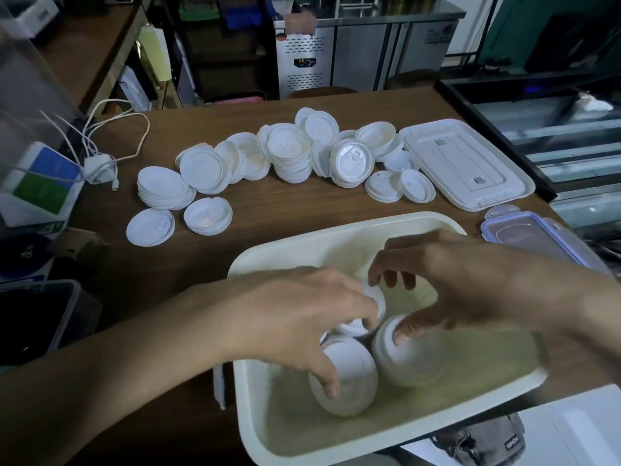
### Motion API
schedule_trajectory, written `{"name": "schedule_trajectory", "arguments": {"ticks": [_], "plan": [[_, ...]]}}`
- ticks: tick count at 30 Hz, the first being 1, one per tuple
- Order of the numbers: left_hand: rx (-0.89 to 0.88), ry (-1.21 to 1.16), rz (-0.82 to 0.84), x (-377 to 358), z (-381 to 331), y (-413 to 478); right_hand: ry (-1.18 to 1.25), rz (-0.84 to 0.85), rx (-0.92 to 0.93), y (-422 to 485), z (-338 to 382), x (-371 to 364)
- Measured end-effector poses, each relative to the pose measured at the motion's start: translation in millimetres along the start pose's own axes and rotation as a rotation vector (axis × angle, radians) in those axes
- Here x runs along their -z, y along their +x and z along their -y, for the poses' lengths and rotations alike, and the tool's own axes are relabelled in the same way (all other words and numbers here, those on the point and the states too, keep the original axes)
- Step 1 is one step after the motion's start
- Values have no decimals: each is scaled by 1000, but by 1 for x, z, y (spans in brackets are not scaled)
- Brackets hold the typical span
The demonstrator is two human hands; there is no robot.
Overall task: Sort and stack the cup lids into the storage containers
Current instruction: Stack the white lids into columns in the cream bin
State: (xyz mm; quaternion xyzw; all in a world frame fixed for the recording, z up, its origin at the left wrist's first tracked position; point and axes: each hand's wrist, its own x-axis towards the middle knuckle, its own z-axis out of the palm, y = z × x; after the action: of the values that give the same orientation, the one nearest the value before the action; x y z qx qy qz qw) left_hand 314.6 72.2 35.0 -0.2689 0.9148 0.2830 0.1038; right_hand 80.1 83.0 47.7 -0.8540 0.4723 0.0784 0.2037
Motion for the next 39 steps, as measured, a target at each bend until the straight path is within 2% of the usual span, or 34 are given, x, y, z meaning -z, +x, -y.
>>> {"name": "schedule_trajectory", "arguments": {"ticks": [4,9,15,18,20,24,29,35,39], "plan": [[-67,-47,-245,14,21,-6,72,-162,92,9,0,21],[-53,-220,-446,42,49,-18,180,-295,168,31,-2,41],[151,-369,-631,56,99,-30,224,-321,198,84,-1,59],[288,-422,-772,49,132,-32,114,-341,197,122,-2,62],[429,-353,-851,41,156,-32,56,-333,176,151,-2,62],[712,-199,-857,20,198,-34,5,-265,168,206,2,60],[910,-117,-761,1,217,-31,-39,-144,168,268,16,50],[962,-174,-768,-2,219,-18,-73,79,82,311,29,30],[931,-240,-783,-6,222,-17,-29,142,34,313,26,23]]}}
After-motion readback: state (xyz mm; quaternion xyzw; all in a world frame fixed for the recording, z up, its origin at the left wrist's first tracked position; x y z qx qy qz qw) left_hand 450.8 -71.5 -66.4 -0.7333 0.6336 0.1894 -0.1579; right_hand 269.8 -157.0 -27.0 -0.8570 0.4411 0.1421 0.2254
